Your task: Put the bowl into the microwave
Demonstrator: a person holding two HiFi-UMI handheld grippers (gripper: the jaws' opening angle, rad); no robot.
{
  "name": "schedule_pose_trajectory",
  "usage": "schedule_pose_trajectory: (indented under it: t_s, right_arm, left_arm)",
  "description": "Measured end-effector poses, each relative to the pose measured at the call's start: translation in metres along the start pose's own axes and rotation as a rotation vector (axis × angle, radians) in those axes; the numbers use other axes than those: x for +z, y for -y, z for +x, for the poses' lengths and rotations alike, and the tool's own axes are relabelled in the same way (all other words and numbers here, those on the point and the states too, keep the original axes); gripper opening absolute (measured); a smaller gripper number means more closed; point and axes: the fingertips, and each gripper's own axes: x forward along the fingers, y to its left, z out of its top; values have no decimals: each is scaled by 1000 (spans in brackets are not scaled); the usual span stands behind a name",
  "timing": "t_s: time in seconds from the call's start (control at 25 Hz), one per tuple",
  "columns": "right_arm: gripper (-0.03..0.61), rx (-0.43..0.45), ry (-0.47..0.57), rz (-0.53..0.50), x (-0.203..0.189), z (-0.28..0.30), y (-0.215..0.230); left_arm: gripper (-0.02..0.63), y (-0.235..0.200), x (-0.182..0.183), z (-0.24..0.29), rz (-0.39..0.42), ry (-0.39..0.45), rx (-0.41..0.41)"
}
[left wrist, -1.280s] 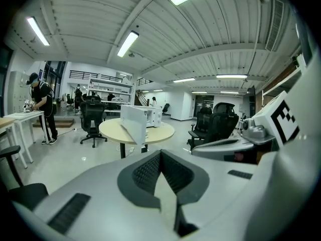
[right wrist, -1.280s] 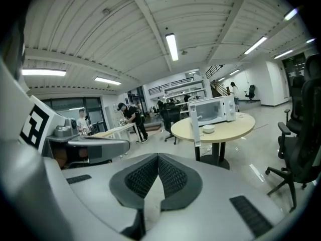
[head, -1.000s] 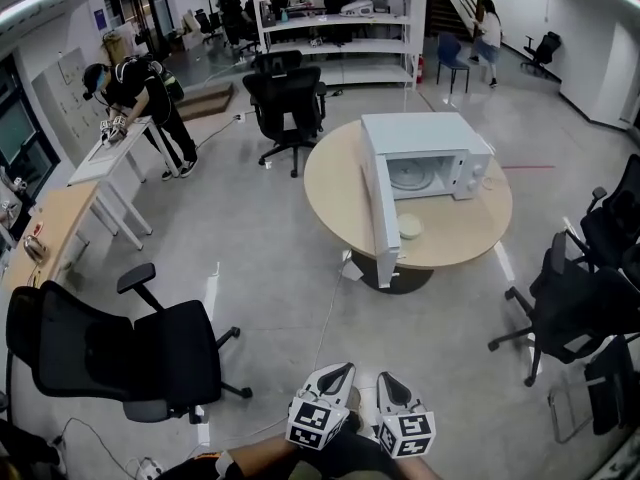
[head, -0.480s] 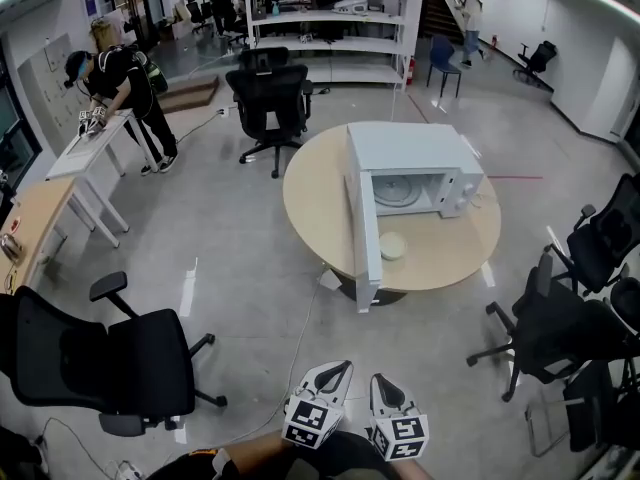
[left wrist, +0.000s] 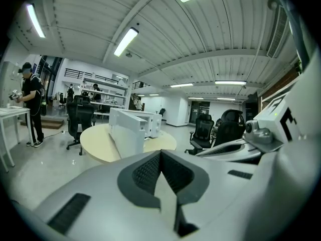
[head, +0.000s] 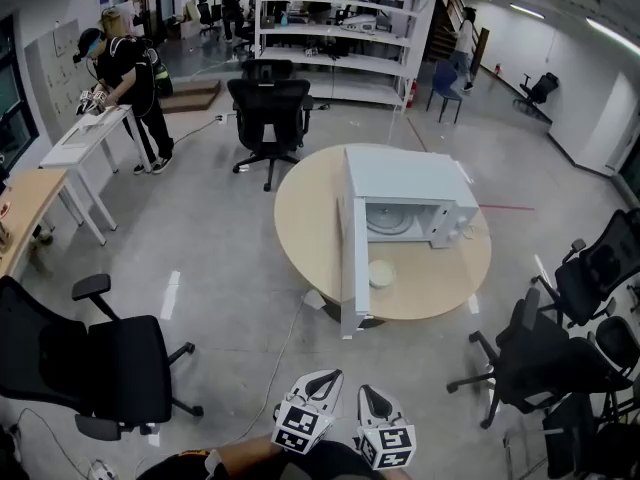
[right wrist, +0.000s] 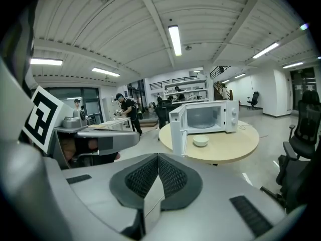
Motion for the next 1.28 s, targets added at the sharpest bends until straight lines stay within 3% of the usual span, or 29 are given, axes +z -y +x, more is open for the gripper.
schedule_pose_trajectory:
  t_s: [0.48,0.92,1.28]
  right_arm:
    - [15,-27,1,-54,21,4,17]
    - [15,57,0,-73,32,9,67]
    - [15,132,7,-83,39,11,103]
  left_arm:
    - [46,-3,10,11,-22,29,20]
    - [46,20,26,50,-26,44,64]
    - [46,36,35,75,-23,42,156]
